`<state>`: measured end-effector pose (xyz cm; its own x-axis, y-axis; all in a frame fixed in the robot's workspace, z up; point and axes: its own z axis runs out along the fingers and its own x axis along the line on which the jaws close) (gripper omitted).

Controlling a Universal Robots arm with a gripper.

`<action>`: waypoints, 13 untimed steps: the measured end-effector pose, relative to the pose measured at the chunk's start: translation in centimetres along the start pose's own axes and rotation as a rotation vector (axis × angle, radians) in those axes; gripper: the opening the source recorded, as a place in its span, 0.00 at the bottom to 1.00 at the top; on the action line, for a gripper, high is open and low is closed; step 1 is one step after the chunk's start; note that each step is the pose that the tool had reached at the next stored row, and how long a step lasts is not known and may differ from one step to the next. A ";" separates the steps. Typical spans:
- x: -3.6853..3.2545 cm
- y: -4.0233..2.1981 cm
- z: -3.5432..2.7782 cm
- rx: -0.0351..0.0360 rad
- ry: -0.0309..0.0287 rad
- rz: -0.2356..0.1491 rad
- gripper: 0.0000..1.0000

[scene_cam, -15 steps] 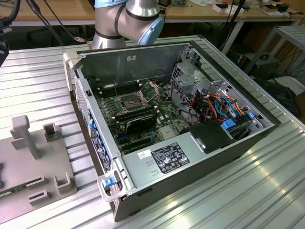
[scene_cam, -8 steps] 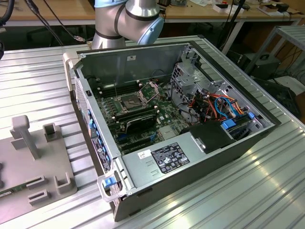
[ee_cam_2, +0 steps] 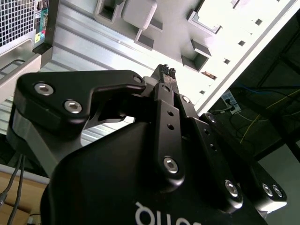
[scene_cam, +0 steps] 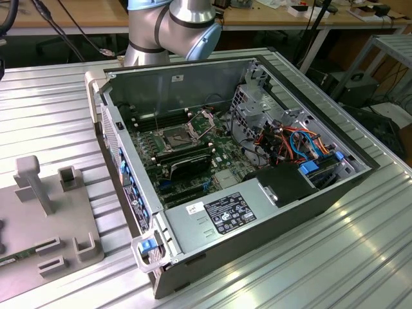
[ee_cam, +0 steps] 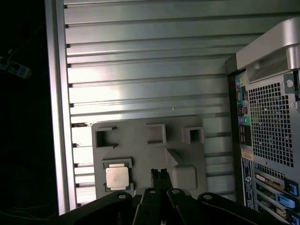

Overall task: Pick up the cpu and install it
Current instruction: 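Reach for the cpu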

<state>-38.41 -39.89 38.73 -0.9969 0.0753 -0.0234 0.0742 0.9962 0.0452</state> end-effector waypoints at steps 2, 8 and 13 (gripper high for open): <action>0.01 -0.01 0.35 0.0001 0.0002 0.000 0.11; 0.19 -0.06 1.21 0.0002 0.0003 0.000 0.11; 1.14 -0.15 1.42 0.0001 0.0001 0.000 0.11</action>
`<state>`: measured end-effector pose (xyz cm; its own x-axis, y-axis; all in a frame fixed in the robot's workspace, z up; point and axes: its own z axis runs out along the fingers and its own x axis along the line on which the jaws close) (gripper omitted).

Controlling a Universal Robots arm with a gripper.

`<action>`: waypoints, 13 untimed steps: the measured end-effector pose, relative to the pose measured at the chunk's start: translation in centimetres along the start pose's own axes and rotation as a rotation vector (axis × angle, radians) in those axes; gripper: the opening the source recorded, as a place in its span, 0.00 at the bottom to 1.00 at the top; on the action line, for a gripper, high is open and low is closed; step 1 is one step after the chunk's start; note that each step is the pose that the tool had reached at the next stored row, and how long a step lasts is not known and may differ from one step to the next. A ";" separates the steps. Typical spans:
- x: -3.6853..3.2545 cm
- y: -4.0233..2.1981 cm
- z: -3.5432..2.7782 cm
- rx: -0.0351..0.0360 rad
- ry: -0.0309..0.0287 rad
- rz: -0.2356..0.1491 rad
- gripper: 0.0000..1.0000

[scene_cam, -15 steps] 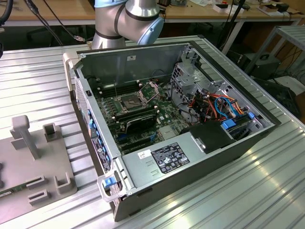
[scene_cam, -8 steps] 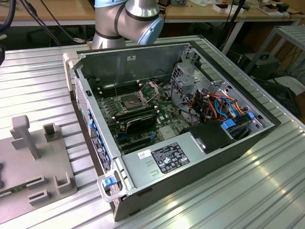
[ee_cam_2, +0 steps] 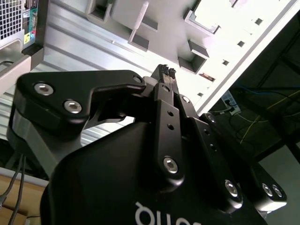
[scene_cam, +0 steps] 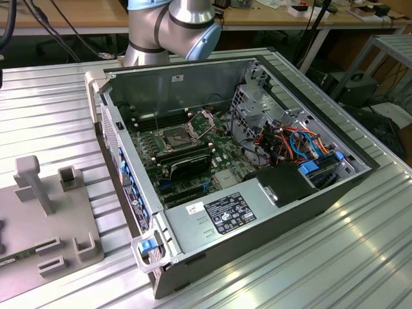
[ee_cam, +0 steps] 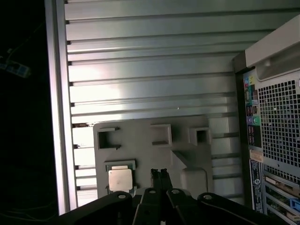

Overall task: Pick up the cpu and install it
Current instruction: 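Reach for the cpu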

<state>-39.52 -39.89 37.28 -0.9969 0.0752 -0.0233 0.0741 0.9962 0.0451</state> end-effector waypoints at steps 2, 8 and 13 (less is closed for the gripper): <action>0.53 -0.14 0.08 0.0000 0.0000 0.000 0.11; 0.92 -0.86 0.22 0.0000 0.0000 0.000 0.11; 1.15 -1.21 0.29 0.0001 0.0001 0.000 0.11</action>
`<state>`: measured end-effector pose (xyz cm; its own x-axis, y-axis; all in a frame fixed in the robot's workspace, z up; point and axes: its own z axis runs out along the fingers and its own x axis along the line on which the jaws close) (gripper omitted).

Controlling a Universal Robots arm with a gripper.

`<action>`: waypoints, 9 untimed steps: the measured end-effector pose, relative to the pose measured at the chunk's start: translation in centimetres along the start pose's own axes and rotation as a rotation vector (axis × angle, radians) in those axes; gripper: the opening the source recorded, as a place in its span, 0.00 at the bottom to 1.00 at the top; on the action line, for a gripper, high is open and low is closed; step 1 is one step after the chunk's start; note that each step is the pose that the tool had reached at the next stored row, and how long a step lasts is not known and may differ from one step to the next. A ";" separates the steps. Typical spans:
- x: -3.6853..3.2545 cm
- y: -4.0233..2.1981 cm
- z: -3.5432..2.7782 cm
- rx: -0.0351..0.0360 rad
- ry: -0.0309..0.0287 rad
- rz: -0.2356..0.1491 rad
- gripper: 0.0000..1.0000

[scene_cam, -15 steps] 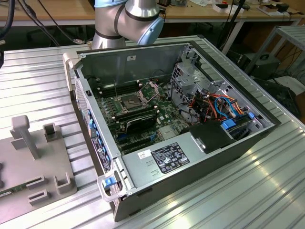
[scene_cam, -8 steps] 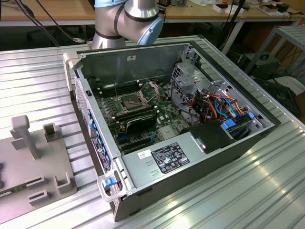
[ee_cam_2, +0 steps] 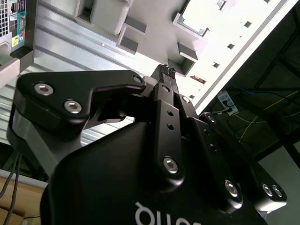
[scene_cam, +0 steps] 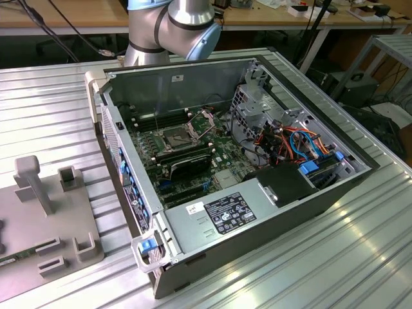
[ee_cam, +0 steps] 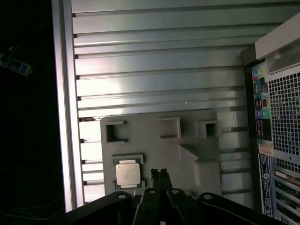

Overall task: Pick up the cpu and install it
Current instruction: 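Reach for the cpu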

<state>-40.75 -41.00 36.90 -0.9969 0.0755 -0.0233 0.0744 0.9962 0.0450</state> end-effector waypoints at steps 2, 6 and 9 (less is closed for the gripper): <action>0.00 -0.04 0.00 0.0000 -0.0001 0.000 0.11; 0.03 -0.24 0.00 0.0001 0.0000 0.000 0.11; 0.06 -0.42 0.00 0.0000 0.0000 0.000 0.11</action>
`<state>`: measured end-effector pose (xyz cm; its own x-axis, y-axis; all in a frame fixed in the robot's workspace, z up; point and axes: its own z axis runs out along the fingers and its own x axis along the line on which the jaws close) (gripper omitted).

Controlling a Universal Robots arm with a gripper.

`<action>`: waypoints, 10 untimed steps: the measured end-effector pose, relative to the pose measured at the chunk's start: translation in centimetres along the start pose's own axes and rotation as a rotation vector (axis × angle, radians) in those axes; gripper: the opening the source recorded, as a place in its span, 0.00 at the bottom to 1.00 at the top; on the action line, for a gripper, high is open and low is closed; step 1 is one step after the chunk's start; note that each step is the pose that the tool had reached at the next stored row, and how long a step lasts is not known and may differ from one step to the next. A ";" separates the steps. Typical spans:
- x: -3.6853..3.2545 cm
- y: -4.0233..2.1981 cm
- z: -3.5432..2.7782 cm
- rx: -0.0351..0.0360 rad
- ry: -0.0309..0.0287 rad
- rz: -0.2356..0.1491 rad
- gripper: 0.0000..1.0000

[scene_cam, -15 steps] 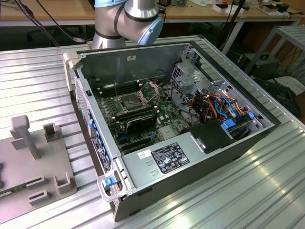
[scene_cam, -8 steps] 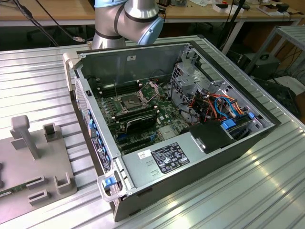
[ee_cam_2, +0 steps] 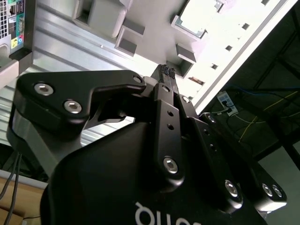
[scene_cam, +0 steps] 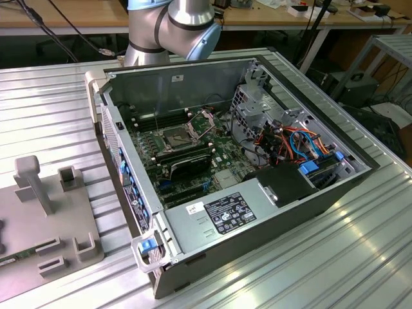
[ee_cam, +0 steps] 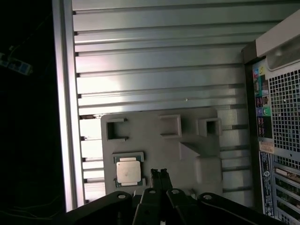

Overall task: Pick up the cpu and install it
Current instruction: 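Reach for the cpu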

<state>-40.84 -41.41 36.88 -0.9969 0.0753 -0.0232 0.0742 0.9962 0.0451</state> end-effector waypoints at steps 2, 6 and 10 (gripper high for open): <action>0.01 -0.05 0.00 0.0000 -0.0001 0.000 0.11; 0.03 -0.10 0.00 0.0000 -0.0001 0.000 0.11; 0.03 -0.12 0.00 0.0000 -0.0001 0.000 0.11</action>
<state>-40.88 -41.53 36.88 -0.9969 0.0753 -0.0233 0.0742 0.9962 0.0450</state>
